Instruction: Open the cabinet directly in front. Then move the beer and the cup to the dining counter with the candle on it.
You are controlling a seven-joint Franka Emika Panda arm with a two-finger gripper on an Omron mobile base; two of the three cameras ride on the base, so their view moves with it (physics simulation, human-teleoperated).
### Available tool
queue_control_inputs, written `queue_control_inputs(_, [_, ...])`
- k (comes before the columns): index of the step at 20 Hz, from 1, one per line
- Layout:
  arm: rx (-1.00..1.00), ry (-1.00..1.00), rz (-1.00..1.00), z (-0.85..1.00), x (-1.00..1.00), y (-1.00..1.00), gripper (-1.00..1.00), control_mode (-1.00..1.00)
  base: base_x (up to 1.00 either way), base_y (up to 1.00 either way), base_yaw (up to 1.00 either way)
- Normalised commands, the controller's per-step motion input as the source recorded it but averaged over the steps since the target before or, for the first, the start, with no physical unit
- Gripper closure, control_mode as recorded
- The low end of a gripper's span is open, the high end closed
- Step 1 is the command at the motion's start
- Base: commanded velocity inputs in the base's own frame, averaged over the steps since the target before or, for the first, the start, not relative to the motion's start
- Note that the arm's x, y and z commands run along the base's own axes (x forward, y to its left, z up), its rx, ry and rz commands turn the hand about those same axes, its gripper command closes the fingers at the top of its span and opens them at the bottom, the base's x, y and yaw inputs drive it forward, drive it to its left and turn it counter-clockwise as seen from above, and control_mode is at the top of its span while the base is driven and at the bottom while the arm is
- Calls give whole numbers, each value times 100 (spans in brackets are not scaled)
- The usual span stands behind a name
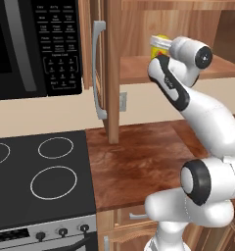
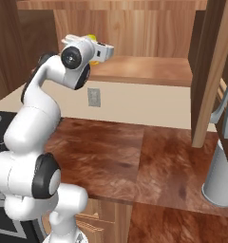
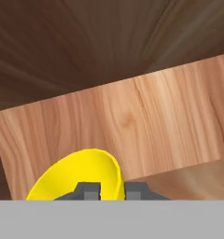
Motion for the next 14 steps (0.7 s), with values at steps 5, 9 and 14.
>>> queue_control_inputs(5, [6, 0, -5, 53, -100, -41, 100, -100, 0, 0, 0])
queue_control_inputs(9, [6, 0, -5, 35, -100, -64, 100, -100, 0, 0, 0])
queue_control_inputs(14, [1, 6, -4, 1, -100, -63, 100, -100, 0, 0, 0])
